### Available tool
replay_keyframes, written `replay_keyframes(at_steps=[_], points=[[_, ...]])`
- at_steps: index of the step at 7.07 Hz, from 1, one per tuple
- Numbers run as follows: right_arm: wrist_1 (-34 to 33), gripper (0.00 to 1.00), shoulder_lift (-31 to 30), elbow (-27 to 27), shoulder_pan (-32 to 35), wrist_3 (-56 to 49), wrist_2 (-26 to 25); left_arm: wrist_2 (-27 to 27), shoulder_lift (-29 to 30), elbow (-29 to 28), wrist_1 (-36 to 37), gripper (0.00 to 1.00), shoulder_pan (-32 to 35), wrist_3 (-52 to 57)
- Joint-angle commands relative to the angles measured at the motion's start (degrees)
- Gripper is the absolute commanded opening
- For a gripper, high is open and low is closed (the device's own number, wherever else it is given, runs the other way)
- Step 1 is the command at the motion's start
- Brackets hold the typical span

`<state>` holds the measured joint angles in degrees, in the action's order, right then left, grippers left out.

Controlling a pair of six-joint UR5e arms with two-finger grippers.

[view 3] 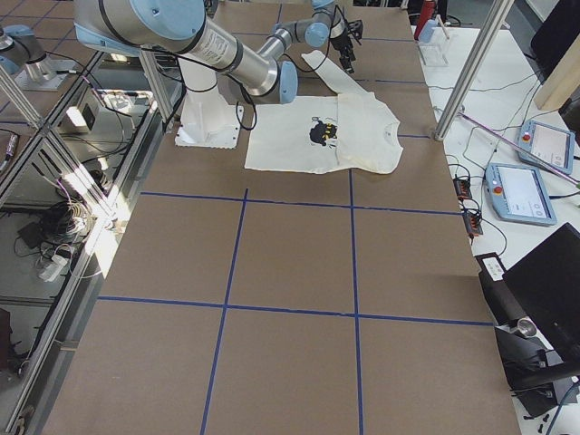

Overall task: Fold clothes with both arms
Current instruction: 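Lay the sleeve across the chest toward the far sleeve and release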

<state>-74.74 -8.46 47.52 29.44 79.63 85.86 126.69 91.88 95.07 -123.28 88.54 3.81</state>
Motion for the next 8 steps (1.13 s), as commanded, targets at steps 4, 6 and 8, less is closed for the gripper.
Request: replay_keyframes(at_steps=[4, 6, 8], points=[[-19.7, 1.0, -17.3, 26.2, 12.8, -20.7, 20.2, 10.0, -3.7, 5.4, -12.0, 1.0, -11.6, -17.8], [-21.2, 1.0, -37.6, 46.6, 19.8, -32.6, 27.4, 3.5, -12.1, 12.5, -12.2, 1.0, -19.4, -28.5], [-24.3, 1.0, -52.3, 59.8, 26.2, -44.9, 33.7, -2.7, -17.0, 14.8, -12.3, 1.0, -28.0, -32.4]])
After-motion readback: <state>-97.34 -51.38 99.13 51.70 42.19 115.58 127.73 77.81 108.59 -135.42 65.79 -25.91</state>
